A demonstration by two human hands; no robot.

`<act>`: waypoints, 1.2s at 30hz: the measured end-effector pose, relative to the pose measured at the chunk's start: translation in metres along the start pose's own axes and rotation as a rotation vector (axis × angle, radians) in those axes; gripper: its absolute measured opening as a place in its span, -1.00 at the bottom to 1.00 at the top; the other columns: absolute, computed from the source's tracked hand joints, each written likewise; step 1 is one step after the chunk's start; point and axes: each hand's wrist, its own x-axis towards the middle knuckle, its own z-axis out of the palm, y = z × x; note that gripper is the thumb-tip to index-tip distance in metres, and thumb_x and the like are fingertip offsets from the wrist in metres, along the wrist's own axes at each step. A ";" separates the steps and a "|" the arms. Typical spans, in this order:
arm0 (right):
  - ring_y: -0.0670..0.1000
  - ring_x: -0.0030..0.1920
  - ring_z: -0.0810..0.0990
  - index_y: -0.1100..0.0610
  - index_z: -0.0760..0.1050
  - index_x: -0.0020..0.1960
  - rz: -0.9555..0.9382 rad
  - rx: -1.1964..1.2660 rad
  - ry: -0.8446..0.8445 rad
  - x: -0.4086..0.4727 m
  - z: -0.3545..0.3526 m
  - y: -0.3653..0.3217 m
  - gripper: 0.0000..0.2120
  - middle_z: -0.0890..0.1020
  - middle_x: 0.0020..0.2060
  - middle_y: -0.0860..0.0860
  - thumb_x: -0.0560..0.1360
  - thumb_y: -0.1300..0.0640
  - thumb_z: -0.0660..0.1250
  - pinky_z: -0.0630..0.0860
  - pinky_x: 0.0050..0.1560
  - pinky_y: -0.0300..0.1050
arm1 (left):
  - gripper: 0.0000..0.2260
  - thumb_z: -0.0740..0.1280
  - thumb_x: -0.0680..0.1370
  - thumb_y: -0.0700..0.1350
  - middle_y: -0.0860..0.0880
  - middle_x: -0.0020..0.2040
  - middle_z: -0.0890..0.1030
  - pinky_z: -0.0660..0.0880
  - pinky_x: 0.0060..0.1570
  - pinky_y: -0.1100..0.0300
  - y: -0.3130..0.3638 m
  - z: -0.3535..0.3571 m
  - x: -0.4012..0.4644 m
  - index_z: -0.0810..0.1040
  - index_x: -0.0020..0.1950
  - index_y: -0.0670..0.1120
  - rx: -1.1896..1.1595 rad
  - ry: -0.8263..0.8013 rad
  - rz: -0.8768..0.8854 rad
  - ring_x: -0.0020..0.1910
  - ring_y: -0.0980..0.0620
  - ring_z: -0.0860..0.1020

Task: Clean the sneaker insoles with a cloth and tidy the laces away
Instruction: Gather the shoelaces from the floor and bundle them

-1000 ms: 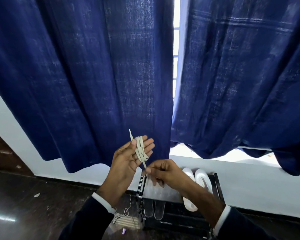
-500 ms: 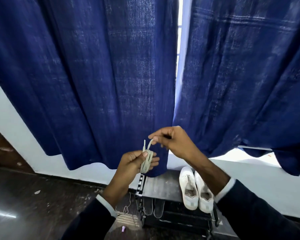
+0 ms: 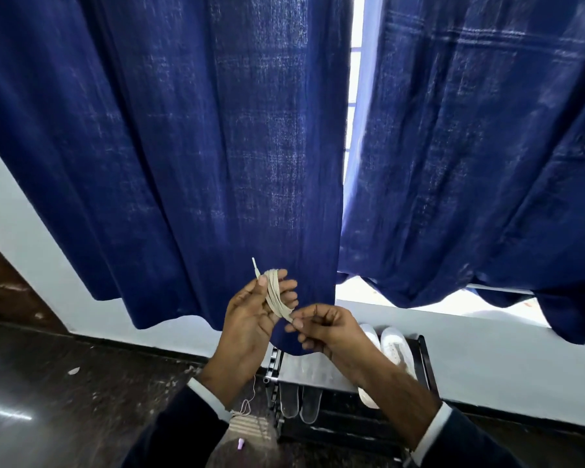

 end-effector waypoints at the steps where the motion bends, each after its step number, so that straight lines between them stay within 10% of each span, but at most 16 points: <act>1: -0.07 -0.29 0.61 0.18 0.68 -0.05 0.006 0.001 -0.003 0.001 -0.002 0.000 -0.90 0.73 -0.14 0.16 0.52 0.33 0.42 0.57 -0.22 -0.23 | -0.72 0.17 0.67 -0.12 -0.15 -0.10 0.70 0.63 -0.12 0.19 0.000 -0.001 0.000 0.61 0.15 -0.24 -0.020 -0.002 -0.008 -0.17 0.00 0.66; 12: 0.07 -0.23 0.67 0.28 0.57 0.16 -0.065 0.200 0.167 0.005 0.008 0.005 -0.56 0.70 -0.12 0.22 0.31 0.24 0.54 0.63 -0.14 -0.12 | -0.70 0.10 0.71 -0.15 -0.12 -0.20 0.63 0.62 -0.12 0.14 -0.010 -0.002 -0.004 0.57 0.17 -0.28 -0.055 -0.071 -0.004 -0.25 0.03 0.61; 17: 0.06 -0.14 0.65 0.27 0.70 0.02 -0.081 0.148 0.195 0.000 0.014 0.022 -0.85 0.73 -0.04 0.22 0.48 0.25 0.45 0.62 -0.02 -0.11 | -0.69 0.20 0.61 -0.07 -0.08 -0.32 0.51 0.52 -0.12 0.09 -0.013 -0.012 -0.003 0.58 0.11 -0.28 -0.047 -0.085 -0.083 -0.27 -0.02 0.51; 29: 0.04 0.07 0.69 0.19 0.70 0.11 -0.125 -0.056 0.439 -0.046 0.026 0.053 -0.83 0.74 0.01 0.12 0.58 0.17 0.40 0.59 0.10 -0.07 | -0.67 0.25 0.61 -0.08 0.03 -0.47 0.30 0.35 -0.23 0.19 -0.055 -0.015 -0.015 0.63 -0.31 -0.08 -0.061 -0.127 -0.325 -0.48 0.15 0.29; 36: 0.07 -0.01 0.72 0.18 0.72 0.03 -0.180 -0.106 0.714 -0.089 -0.015 0.083 -0.89 0.75 -0.10 0.11 0.57 0.25 0.41 0.61 0.06 -0.08 | -0.80 0.22 0.62 -0.33 0.09 -0.41 0.46 0.42 -0.27 0.31 -0.107 0.024 -0.049 0.48 -0.17 -0.12 0.105 -0.278 -0.338 -0.41 0.20 0.38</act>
